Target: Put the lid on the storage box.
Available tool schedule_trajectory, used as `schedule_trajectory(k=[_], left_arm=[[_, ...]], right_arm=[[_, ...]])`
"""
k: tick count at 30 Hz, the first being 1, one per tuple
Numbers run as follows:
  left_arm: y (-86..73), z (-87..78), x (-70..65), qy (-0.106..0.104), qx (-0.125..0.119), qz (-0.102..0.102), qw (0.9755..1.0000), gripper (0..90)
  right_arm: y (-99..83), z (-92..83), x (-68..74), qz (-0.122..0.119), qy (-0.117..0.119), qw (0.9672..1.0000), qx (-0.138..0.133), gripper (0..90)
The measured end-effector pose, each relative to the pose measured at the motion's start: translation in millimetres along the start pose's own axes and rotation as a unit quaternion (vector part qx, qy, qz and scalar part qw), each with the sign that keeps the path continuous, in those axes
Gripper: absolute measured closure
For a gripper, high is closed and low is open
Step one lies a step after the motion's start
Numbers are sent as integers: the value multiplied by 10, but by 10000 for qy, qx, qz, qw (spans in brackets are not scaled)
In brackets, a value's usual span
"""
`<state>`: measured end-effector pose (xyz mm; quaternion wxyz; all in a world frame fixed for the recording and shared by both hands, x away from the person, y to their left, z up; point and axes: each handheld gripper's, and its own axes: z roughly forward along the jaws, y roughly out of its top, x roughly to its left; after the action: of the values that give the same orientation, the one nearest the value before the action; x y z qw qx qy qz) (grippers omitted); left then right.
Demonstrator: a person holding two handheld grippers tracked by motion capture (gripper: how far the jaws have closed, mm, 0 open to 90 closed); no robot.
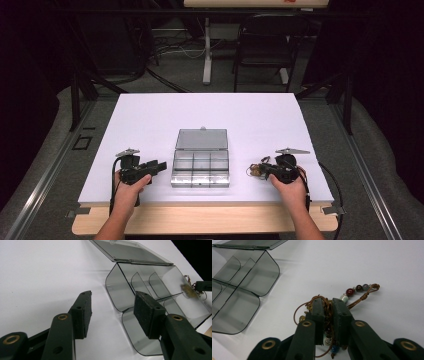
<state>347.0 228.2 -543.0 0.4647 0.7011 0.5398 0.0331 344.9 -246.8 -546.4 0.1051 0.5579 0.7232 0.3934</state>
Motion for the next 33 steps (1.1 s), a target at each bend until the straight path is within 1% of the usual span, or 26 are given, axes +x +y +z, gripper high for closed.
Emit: schedule_trajectory(k=[2, 3, 8, 12, 15, 20, 21, 24, 31, 33], left_arm=[[0, 1, 4, -2, 13, 24, 10000, 487], [1, 1, 4, -3, 11, 24, 10000, 488], [2, -4, 8, 3, -16, 28, 10000, 487], [4, -13, 16, 4, -18, 21, 10000, 487], [4, -15, 17, 9, -25, 5, 10000, 488], [5, -24, 16, 19, -51, -2, 10000, 487], [6, -24, 17, 20, -40, 0, 10000, 487], [4, -21, 18, 25, -34, 2, 10000, 488], [6, -25, 24, 20, -37, 11, 10000, 487], [6, -25, 24, 20, -35, 8, 10000, 487]], right_arm=[[2, -5, 11, -24, 53, 10000, -42, 842], [5, -13, 14, -57, 49, 10000, -14, 849], [23, -37, 40, -70, 117, 9999, -86, 867], [30, -58, 51, -82, 160, 9997, -151, 869], [36, -81, 59, -29, 191, 9996, -187, 870], [65, -149, 98, -161, 208, 9992, -285, 870], [68, -158, 108, -162, 222, 9991, -338, 870], [80, -194, 128, -237, 214, 9988, -358, 870], [102, -243, 143, -216, 251, 9983, -476, 871], [111, -264, 148, -245, 267, 9981, -493, 871]])
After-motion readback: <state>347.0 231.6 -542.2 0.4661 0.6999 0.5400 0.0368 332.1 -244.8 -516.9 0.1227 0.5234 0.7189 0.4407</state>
